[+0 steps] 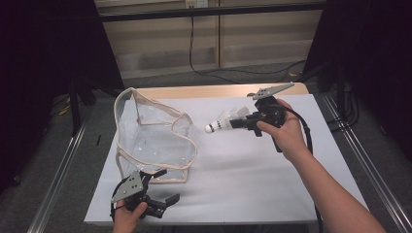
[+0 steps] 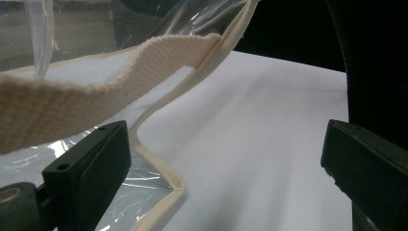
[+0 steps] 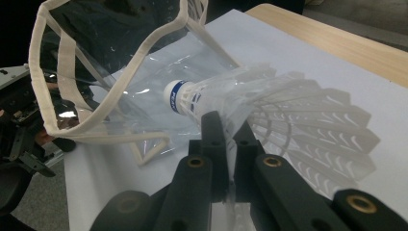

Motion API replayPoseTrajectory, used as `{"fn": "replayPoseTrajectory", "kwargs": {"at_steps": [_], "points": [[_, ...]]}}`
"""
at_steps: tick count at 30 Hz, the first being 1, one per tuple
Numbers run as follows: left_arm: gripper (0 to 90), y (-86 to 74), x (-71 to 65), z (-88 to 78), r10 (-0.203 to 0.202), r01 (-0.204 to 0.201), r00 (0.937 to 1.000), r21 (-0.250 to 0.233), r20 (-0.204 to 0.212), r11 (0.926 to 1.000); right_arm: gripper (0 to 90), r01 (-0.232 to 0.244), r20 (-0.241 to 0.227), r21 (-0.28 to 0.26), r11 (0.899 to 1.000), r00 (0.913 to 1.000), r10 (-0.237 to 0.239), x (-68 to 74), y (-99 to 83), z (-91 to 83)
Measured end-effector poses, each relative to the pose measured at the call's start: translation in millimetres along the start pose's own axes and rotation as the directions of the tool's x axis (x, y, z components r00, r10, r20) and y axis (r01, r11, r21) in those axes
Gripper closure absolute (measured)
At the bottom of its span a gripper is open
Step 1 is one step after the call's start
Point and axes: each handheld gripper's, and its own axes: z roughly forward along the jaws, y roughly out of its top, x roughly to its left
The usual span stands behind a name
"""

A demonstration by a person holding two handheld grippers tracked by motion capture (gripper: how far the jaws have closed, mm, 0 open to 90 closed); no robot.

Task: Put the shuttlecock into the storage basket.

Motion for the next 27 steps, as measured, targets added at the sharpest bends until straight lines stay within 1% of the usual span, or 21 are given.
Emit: {"fn": "replayPoseTrajectory", "kwargs": {"at_steps": [14,16,23,27], "points": [[3.7,0.0,-0.2,0.3,0.001,-0.001,1.0000,0.000,0.003,1.0000,88.1,0.021,-0.005,0.004,1.000,0.9998,-0.021,8.3,14.7,-4.7],[3.7,-0.2,-0.3,0.4,-0.003,0.003,1.0000,-0.002,0.003,1.0000,88.0,0.022,-0.003,0.001,1.000,0.9998,-0.022,9.1,16.5,-5.1],[3.7,-0.3,0.1,0.2,0.001,-0.001,1.0000,0.002,0.001,1.0000,88.0,0.034,0.001,0.000,0.999,0.9994,-0.034,12.1,24.4,-6.6],[3.7,-0.3,0.2,0.1,0.000,0.000,1.0000,0.001,0.002,1.0000,88.0,0.038,-0.005,-0.001,0.999,0.9993,-0.038,14.8,27.8,-6.6]]}}
